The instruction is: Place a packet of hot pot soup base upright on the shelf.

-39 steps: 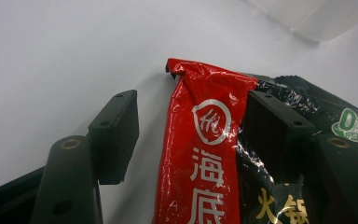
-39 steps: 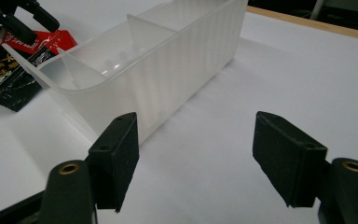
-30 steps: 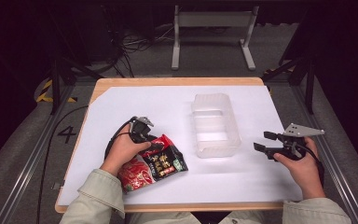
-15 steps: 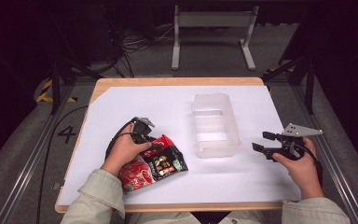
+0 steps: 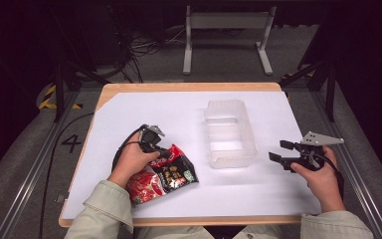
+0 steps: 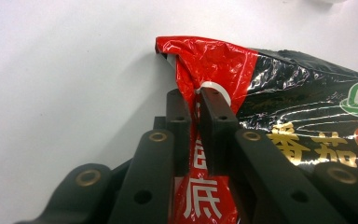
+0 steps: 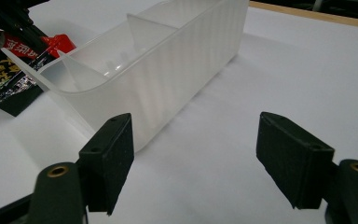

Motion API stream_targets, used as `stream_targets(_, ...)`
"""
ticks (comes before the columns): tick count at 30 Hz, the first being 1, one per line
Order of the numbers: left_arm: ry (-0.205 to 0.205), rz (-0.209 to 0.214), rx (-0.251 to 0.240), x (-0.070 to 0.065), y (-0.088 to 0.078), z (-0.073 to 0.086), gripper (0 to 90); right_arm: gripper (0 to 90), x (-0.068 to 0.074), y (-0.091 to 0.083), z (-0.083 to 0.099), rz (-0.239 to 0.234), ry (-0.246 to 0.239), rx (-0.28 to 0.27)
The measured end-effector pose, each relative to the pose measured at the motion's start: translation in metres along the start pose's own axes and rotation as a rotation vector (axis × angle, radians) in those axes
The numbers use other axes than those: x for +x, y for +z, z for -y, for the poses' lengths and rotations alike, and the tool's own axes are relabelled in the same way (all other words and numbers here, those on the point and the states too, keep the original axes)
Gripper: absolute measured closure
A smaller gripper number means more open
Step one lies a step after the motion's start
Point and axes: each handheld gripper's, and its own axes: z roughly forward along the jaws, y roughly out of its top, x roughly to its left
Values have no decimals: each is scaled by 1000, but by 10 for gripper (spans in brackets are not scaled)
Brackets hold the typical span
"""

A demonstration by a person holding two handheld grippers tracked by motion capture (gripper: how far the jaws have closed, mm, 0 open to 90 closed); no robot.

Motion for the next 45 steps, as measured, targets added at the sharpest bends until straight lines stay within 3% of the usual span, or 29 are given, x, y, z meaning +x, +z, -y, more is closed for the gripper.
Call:
stream_targets(5,9,5,-5,1,-2,0,864,280,-1,0,0,3,6,3)
stream_targets(8,-6,16,-13,1,-4,0,872,281,-1,0,1,5,7,3)
stream_targets(12,-12,27,-47,0,-11,0,879,281,-2,-1,0,5,8,-1)
stream_targets(22,32,37,-84,-15,-40,-6,887,280,-3,-1,1,6,13,9)
stream_targets(35,88,82,-129,-32,-72,-7,891,281,-4,-3,0,5,21,8)
stream_targets(45,105,84,-158,-42,-93,-4,894,281,-4,0,0,-9,22,22)
